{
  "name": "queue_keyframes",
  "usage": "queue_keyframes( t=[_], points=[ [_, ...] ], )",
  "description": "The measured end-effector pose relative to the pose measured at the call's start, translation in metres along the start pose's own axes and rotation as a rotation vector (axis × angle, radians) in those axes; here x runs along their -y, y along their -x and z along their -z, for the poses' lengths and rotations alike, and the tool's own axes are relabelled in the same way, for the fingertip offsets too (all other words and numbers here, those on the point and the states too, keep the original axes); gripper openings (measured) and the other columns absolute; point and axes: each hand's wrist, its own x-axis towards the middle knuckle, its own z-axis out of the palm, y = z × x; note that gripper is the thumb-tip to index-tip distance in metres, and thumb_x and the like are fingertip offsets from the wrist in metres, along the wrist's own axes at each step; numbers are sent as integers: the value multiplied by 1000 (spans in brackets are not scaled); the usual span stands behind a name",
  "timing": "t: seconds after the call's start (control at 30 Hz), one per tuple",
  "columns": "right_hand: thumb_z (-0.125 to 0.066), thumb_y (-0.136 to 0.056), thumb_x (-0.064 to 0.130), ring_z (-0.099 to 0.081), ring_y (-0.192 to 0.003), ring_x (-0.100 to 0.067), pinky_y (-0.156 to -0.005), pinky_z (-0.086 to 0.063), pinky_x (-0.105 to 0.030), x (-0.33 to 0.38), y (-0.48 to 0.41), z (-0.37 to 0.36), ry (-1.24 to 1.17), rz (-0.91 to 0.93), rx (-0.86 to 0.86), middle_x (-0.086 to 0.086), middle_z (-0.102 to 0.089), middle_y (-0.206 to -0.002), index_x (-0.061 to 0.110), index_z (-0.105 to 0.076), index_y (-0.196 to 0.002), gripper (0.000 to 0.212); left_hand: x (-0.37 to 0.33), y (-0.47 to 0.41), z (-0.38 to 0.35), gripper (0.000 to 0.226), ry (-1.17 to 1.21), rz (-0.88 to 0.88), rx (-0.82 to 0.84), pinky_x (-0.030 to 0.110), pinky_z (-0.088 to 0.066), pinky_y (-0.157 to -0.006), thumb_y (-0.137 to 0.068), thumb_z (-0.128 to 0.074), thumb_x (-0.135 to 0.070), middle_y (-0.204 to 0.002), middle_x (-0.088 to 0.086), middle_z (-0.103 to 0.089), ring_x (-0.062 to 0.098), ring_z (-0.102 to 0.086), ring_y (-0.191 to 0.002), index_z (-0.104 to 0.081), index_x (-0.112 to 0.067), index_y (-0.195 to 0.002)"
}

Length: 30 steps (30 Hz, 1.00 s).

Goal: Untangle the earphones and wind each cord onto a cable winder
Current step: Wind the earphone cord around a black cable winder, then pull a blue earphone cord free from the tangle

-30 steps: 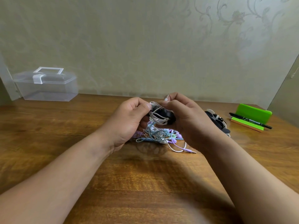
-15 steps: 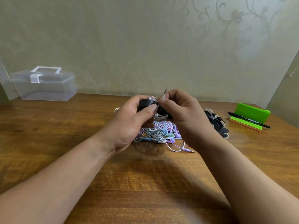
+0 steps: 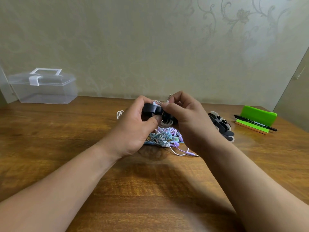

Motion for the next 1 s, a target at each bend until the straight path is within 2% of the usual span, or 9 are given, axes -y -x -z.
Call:
queue_keyframes(
  t=[0.1,0.2,0.3,0.4,0.5,0.63,0.77,0.87,1.0],
  points=[
    [-64,-101,8,-64,-67,-20,-69,-57,-37,-3,0,-5,-146,-139,6,-10,-60,-80,9,-57,-90,13,0,0,4,26,19,40,-8,55,-55,-97,-90,-70,-33,-113,13,-69,31,-67,-109,-59,-25,-112],
    [-62,-105,23,-67,-71,-17,-67,-56,-34,-7,1,-6,-102,-197,30,-6,-69,-81,11,-64,-93,17,2,0,4,29,271,181,-29,66,-48,-104,-89,-69,-37,-117,27,-69,47,-64,-116,-66,-17,-110],
    [-54,-109,33,-70,-85,-24,-68,-59,-34,-10,2,-6,-118,-256,10,-11,-74,-97,7,-69,-110,30,3,-2,7,14,381,266,-43,49,-58,-88,-102,-59,-18,-110,23,-70,34,-69,-97,-65,-12,-114],
    [-54,-109,38,-73,-99,-29,-79,-64,-42,-16,-1,-3,-27,-273,-155,-14,-70,-113,11,-67,-117,31,0,-2,12,20,325,300,-57,32,-52,-70,-103,-56,-6,-101,13,-66,21,-62,-82,-59,-8,-123],
    [-54,-109,35,-73,-94,-25,-74,-63,-42,-14,-1,-2,20,-198,-208,-10,-69,-106,11,-68,-111,28,-5,-2,23,20,321,350,-93,26,-56,-66,-101,-59,-4,-98,15,-66,23,-64,-81,-57,-1,-121],
    [-54,-108,36,-73,-86,-19,-70,-61,-40,-15,7,-11,213,-83,-138,-3,-72,-96,15,-70,-106,27,-11,-1,49,11,313,427,-186,26,-56,-64,-103,-58,-7,-85,12,-66,15,-63,-68,-60,0,-111],
    [-58,-106,34,-72,-84,-14,-67,-60,-35,-16,14,-30,343,21,-60,4,-73,-88,22,-70,-101,18,1,19,103,27,240,516,-392,26,-54,-61,-103,-61,-13,-90,16,-69,17,-63,-67,-59,6,-122],
    [-57,-106,30,-70,-79,-10,-64,-59,-36,-10,17,-37,409,105,-28,5,-72,-86,23,-71,-98,17,14,37,144,27,37,549,-513,25,-46,-62,-103,-61,-22,-90,8,-73,14,-62,-71,-65,0,-118],
    [-58,-106,30,-70,-78,-12,-66,-59,-46,-10,14,-42,466,130,-48,4,-73,-83,23,-72,-94,19,37,50,172,18,-357,583,-544,33,-47,-87,-101,-63,-33,-107,-1,-70,19,-63,-102,-71,-17,-105]
  ],
)
